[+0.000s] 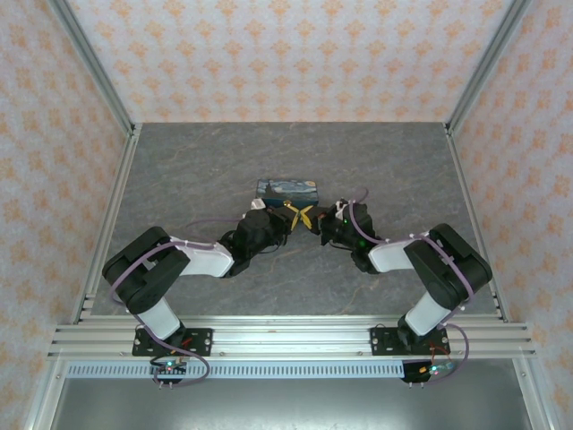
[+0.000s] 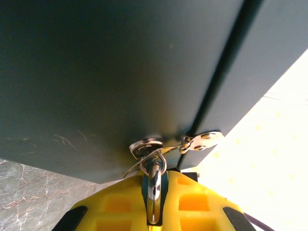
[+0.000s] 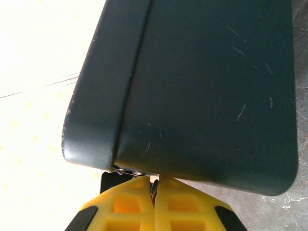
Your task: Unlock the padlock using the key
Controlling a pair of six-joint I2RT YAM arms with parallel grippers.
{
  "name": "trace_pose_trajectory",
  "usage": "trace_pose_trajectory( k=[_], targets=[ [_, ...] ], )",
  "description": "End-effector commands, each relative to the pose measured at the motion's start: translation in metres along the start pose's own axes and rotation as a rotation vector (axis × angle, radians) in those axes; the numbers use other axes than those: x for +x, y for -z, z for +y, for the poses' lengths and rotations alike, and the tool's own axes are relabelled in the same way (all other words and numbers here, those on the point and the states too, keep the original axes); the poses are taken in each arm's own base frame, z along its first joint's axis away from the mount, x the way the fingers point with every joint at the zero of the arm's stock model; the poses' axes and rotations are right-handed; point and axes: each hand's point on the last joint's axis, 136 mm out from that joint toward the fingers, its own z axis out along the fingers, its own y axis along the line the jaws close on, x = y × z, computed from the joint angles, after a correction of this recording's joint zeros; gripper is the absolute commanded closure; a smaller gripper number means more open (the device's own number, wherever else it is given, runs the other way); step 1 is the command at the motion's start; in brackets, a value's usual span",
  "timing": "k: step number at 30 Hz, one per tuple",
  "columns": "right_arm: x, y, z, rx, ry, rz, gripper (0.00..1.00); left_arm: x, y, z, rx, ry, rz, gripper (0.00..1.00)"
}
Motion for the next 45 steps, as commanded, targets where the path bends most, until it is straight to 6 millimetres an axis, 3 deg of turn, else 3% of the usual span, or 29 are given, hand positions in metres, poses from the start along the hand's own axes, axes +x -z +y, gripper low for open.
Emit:
trace_pose_trajectory(
  k=[1, 7, 10, 13, 18, 22, 26, 29, 34, 45],
  targets=[
    [-0.005, -0.006, 0.012, -0.004, 0.042, -0.020, 0.97, 0.043, 0.008, -0.015, 0.058, -0.033, 0.172, 1.00],
    [-0.012, 0.005, -0.002, 0.060, 0.073, -0.037, 0.53, 0.016, 0.007, 0.016, 0.005, -0.036, 0.064, 1.00],
    [-0.011, 0.013, -0.013, 0.100, 0.088, -0.024, 0.38, 0.009, 0.006, 0.021, -0.012, -0.056, 0.043, 1.00],
    [-0.004, 0.023, -0.025, 0.159, 0.130, 0.008, 0.30, 0.006, 0.005, 0.021, -0.019, -0.069, 0.038, 1.00],
    [0.006, 0.041, -0.027, 0.258, 0.284, 0.055, 0.31, 0.005, 0.002, 0.022, -0.039, -0.086, 0.046, 1.00],
    [0.012, 0.055, -0.005, 0.305, 0.563, 0.103, 0.40, 0.008, 0.000, 0.024, -0.055, -0.085, 0.068, 1.00],
    [0.007, 0.068, -0.002, 0.436, 0.833, 0.096, 0.47, 0.010, -0.001, 0.025, -0.076, -0.088, 0.097, 1.00],
    [0.011, 0.069, -0.007, 0.527, 1.005, 0.109, 0.54, 0.012, -0.001, 0.023, -0.087, -0.089, 0.122, 1.00],
    [0.021, 0.064, -0.014, 0.600, 1.248, 0.111, 0.56, 0.016, 0.000, 0.016, -0.105, -0.106, 0.172, 1.00],
    [0.024, 0.055, -0.020, 0.599, 1.415, 0.105, 0.54, 0.019, 0.005, 0.004, -0.110, -0.127, 0.226, 1.00]
  ],
)
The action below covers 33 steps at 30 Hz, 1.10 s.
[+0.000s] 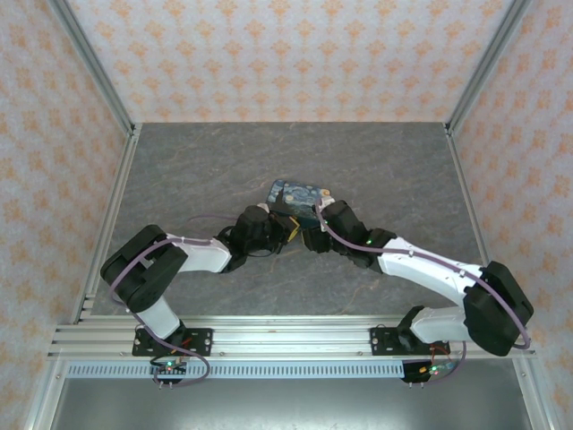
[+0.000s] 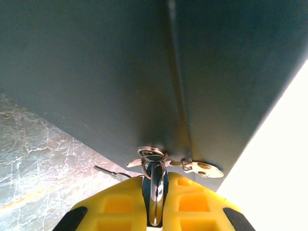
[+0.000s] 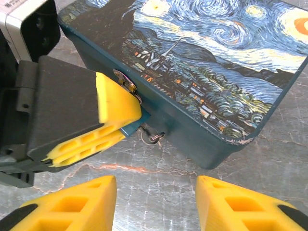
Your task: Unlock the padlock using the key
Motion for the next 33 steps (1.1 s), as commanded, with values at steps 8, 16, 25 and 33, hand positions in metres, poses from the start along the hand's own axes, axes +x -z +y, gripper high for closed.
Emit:
trace_pose_trajectory(
  k=[8, 16, 25, 33],
  targets=[
    [0.005, -0.016, 0.004, -0.008, 0.001, 0.006, 0.64, 0.007, 0.005, -0.040, 0.077, -0.056, 0.047, 1.00],
    [0.001, -0.019, 0.000, 0.023, 0.008, 0.001, 0.63, 0.007, 0.005, -0.041, 0.081, -0.056, 0.047, 1.00],
    [0.004, -0.031, -0.002, 0.048, 0.062, 0.046, 0.63, 0.007, 0.004, -0.041, 0.082, -0.057, 0.050, 1.00],
    [-0.006, -0.038, -0.003, 0.076, 0.077, 0.037, 0.64, 0.009, 0.003, -0.039, 0.079, -0.055, 0.055, 1.00]
  ],
)
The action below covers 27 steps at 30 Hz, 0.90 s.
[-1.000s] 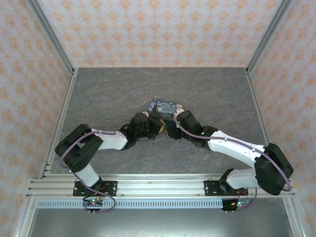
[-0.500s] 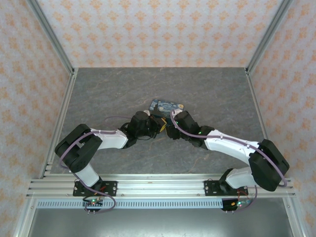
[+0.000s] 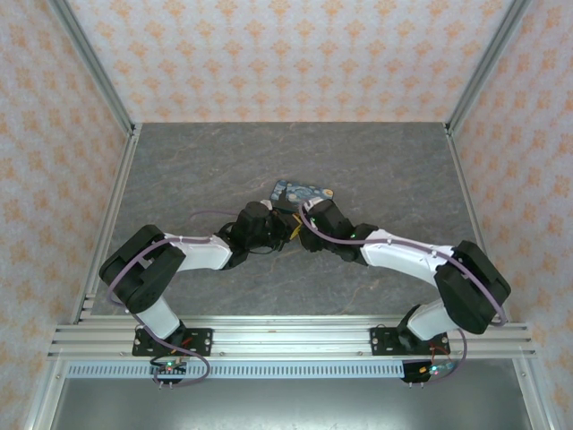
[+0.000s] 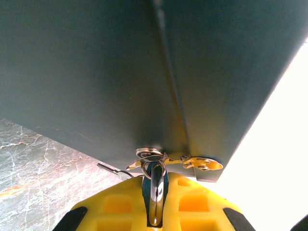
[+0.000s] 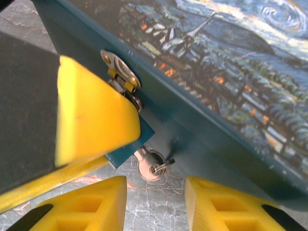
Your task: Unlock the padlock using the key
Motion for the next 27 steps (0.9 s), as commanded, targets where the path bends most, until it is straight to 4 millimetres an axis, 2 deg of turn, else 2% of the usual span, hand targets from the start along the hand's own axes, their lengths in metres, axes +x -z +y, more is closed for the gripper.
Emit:
trace_pose_trajectory(
  k=[1, 10, 17, 19, 21, 22, 24, 27],
  targets=[
    [-0.014, -0.001, -0.002, 0.039, 0.028, -0.024, 0.65, 0.003, 0.004, -0.027, 0.071, -0.033, 0.022, 1.00],
    [-0.020, -0.008, -0.007, 0.076, 0.037, -0.025, 0.78, 0.005, 0.003, -0.024, 0.066, -0.030, 0.032, 1.00],
    [-0.033, -0.003, 0.001, 0.001, -0.017, -0.056, 0.91, 0.008, 0.001, -0.019, 0.057, -0.030, 0.038, 1.00],
    [-0.033, -0.001, 0.003, -0.019, -0.026, -0.054, 0.86, 0.008, 0.000, -0.017, 0.052, -0.028, 0.038, 1.00],
    [-0.028, 0.003, 0.008, -0.062, -0.043, -0.043, 0.63, 0.007, 0.000, -0.013, 0.043, -0.024, 0.031, 1.00],
    [-0.025, 0.005, 0.010, -0.079, -0.055, -0.041, 0.56, 0.006, 0.000, -0.011, 0.039, -0.024, 0.026, 1.00],
    [-0.018, 0.012, 0.009, -0.104, -0.101, -0.040, 0.50, 0.004, -0.001, -0.005, 0.018, -0.028, 0.015, 1.00],
    [-0.009, 0.024, 0.006, -0.147, -0.203, -0.068, 0.47, 0.002, -0.003, 0.006, -0.014, -0.038, 0.008, 1.00]
  ],
)
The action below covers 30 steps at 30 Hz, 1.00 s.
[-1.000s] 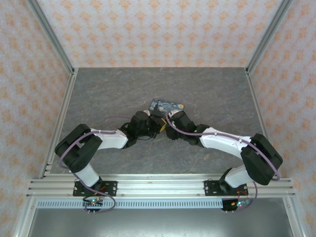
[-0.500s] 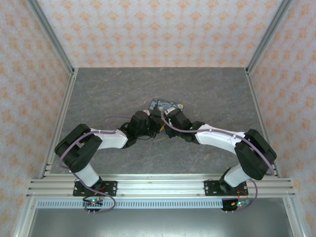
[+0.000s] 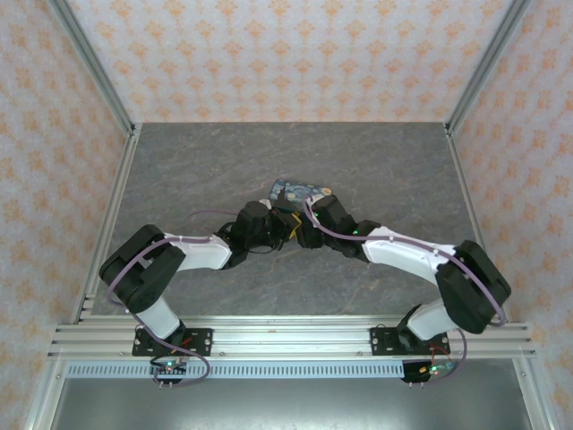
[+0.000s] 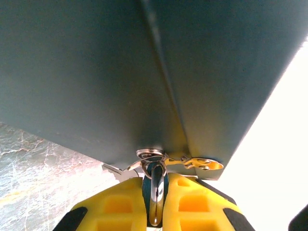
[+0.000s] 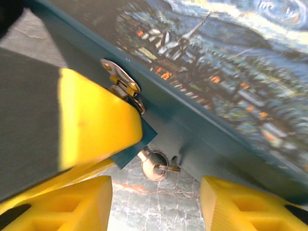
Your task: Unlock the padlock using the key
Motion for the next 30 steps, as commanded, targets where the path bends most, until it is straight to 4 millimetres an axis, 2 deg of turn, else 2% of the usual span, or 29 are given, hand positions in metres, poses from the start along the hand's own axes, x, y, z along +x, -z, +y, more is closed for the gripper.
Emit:
trace_pose_trajectory(
  k=[1, 7, 11, 15, 18, 22, 24, 26, 30],
  targets=[
    [-0.004, 0.020, 0.005, -0.084, -0.146, -0.078, 0.45, 0.005, -0.003, 0.008, -0.015, -0.040, 0.018, 1.00],
    [0.001, 0.030, 0.009, -0.196, -0.410, -0.154, 0.37, 0.010, -0.010, 0.030, -0.065, -0.062, 0.028, 1.00],
    [0.005, 0.023, 0.008, -0.240, -0.552, -0.176, 0.36, 0.016, -0.015, 0.045, -0.099, -0.079, 0.039, 1.00],
    [0.009, 0.014, 0.003, -0.234, -0.614, -0.184, 0.36, 0.018, -0.017, 0.054, -0.110, -0.082, 0.040, 1.00],
    [0.010, 0.008, -0.003, -0.205, -0.637, -0.191, 0.36, 0.017, -0.014, 0.057, -0.116, -0.087, 0.032, 0.83],
    [0.010, 0.000, -0.016, -0.143, -0.656, -0.214, 0.36, 0.015, -0.004, 0.058, -0.137, -0.112, 0.010, 0.50],
    [0.007, -0.003, -0.022, -0.122, -0.667, -0.223, 0.36, 0.012, 0.002, 0.057, -0.142, -0.121, -0.005, 0.38],
    [0.002, -0.006, -0.026, -0.115, -0.675, -0.234, 0.36, 0.009, 0.009, 0.056, -0.147, -0.126, -0.018, 0.30],
    [-0.015, -0.012, -0.033, -0.109, -0.682, -0.249, 0.36, 0.001, 0.023, 0.051, -0.153, -0.137, -0.051, 0.21]
  ],
)
